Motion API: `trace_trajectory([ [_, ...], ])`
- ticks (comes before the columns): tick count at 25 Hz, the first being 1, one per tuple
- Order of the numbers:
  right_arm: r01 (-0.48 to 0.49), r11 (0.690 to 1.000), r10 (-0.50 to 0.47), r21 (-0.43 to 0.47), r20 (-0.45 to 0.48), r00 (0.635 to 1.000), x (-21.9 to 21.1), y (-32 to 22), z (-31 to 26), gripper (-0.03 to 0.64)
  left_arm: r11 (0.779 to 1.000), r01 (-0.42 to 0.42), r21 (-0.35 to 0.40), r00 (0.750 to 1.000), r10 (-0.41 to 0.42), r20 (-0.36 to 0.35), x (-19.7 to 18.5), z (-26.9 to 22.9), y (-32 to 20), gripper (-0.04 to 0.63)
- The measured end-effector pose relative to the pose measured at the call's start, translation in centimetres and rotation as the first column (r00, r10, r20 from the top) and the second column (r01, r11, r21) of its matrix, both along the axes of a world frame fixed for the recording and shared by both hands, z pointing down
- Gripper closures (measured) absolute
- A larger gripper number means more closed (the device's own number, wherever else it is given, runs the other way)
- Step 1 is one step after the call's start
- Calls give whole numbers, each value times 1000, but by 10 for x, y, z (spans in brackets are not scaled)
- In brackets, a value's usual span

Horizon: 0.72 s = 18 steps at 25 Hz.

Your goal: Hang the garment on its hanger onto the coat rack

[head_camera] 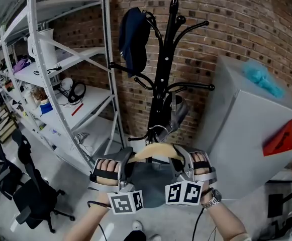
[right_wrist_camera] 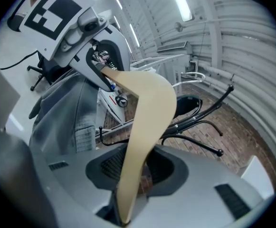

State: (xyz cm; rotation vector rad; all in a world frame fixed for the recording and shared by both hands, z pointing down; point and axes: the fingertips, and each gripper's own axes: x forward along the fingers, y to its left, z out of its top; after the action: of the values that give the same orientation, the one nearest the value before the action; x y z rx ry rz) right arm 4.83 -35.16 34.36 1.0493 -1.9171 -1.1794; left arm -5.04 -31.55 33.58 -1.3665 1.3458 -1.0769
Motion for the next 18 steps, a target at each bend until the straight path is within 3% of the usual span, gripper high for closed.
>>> trace_trajectory([
  [11, -82, 995, 80, -65, -34, 996, -1, -57, 25, 494, 996, -88, -34, 996, 87, -29, -4, 21, -66, 459],
  [18, -124, 991, 122, -58, -32, 992, -9, -81, 24, 494, 991, -129, -46, 991, 128, -40, -14, 26, -101, 458],
])
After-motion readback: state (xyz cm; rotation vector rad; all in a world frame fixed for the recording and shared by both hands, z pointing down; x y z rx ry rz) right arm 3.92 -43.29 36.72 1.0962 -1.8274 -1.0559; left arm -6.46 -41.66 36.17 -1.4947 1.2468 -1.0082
